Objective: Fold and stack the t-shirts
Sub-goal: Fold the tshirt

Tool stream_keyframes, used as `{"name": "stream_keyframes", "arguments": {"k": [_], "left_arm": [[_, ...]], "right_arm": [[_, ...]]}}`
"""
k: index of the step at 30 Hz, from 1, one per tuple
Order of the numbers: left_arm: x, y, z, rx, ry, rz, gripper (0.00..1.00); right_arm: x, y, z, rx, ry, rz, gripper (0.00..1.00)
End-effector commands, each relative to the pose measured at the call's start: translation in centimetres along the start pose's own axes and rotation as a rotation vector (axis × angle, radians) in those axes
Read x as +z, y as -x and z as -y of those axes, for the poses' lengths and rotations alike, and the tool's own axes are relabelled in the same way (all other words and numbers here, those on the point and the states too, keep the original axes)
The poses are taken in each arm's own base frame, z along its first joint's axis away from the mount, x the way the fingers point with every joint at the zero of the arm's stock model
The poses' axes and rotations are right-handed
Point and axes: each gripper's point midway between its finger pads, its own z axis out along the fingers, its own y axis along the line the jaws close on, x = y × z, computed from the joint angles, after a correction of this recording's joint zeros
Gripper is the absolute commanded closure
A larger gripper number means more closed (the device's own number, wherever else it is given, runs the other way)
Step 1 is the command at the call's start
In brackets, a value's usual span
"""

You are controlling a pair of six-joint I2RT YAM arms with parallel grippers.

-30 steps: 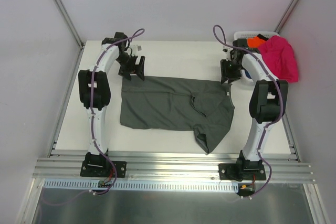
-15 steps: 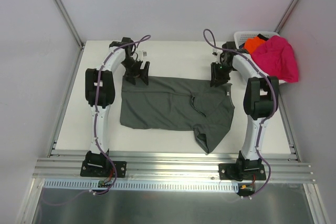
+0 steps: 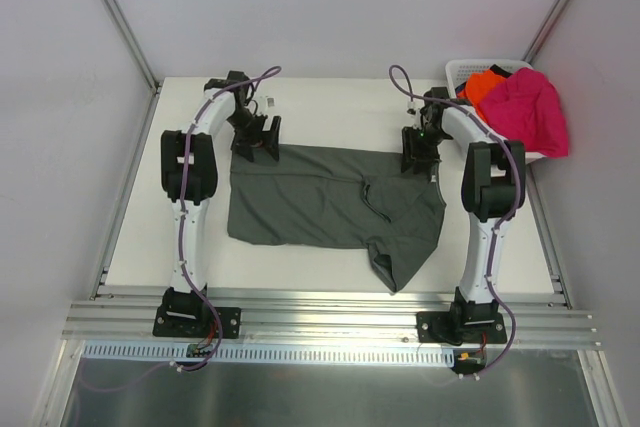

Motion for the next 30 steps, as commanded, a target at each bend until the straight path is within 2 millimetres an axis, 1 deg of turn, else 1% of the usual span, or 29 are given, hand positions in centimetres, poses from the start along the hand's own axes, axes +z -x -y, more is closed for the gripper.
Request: {"name": "stream_keyframes", "arguments": {"k": [1, 3, 6, 7, 8, 11, 13, 14, 16, 17, 20, 21, 22, 24, 25, 28, 30], "left_arm": [[-0.1, 0.6, -1.7, -0.022, 0.029, 0.008, 0.1], [0.1, 0.9, -1.9, -0.024, 0.03, 0.012, 0.09], [0.2, 1.7, -2.5, -0.026, 0.031, 0.03, 0.09], [0.0, 2.1, -2.6, -0.02, 0.034, 0.04, 0.08], [0.3, 2.1, -2.8, -0.024, 0.034, 0.037, 0.08], [0.4, 2.3, -2.9, -0.022, 0.033, 0.042, 0.09], [0.3, 2.7, -2.8, -0.021, 0.029, 0.052, 0.08], [0.4, 3.0, -2.8, -0.02, 0.027, 0.06, 0.07], [0.1, 3.7, -2.8, -0.011, 0.028, 0.08, 0.07], [0.3, 3.9, -2.9, -0.009, 0.029, 0.084, 0.07], [0.2, 5.0, -3.0, 0.004, 0.031, 0.113, 0.07], [0.2, 5.3, -3.0, 0.012, 0.035, 0.123, 0.07], [0.1, 5.8, -3.1, 0.02, 0.042, 0.137, 0.06], [0.0, 6.4, -3.3, 0.028, 0.055, 0.155, 0.06], [-0.3, 6.8, -3.3, 0.039, 0.059, 0.171, 0.05], [-0.4, 7.6, -3.6, 0.05, 0.075, 0.194, 0.05], [-0.2, 7.7, -3.8, 0.047, 0.084, 0.197, 0.04]], "right_arm": [[0.3, 1.1, 0.6, 0.004, -0.024, 0.013, 0.53], [0.3, 2.1, 0.8, -0.001, -0.032, 0.032, 0.48], [1.0, 2.6, 1.0, 0.0, -0.035, 0.029, 0.43], [0.9, 3.2, 1.0, -0.003, -0.036, 0.044, 0.41], [1.3, 3.3, 1.0, -0.004, -0.038, 0.042, 0.4], [1.1, 4.7, 1.0, -0.013, -0.044, 0.075, 0.41], [1.3, 5.3, 1.3, -0.012, -0.054, 0.088, 0.38], [1.0, 6.3, 1.3, -0.018, -0.056, 0.113, 0.38], [1.3, 7.0, 1.5, -0.021, -0.07, 0.127, 0.37], [0.9, 7.8, 1.4, -0.026, -0.068, 0.147, 0.36], [0.9, 8.7, 1.2, -0.028, -0.058, 0.169, 0.36], [0.5, 9.4, 1.1, -0.032, -0.062, 0.19, 0.34], [0.6, 9.6, 1.2, -0.031, -0.066, 0.194, 0.34], [0.2, 10.4, 1.2, -0.037, -0.072, 0.219, 0.31], [0.1, 10.7, 1.2, -0.039, -0.073, 0.23, 0.31], [0.0, 11.3, 1.2, -0.041, -0.078, 0.245, 0.3], [-0.2, 11.7, 1.3, -0.043, -0.083, 0.259, 0.3]]}}
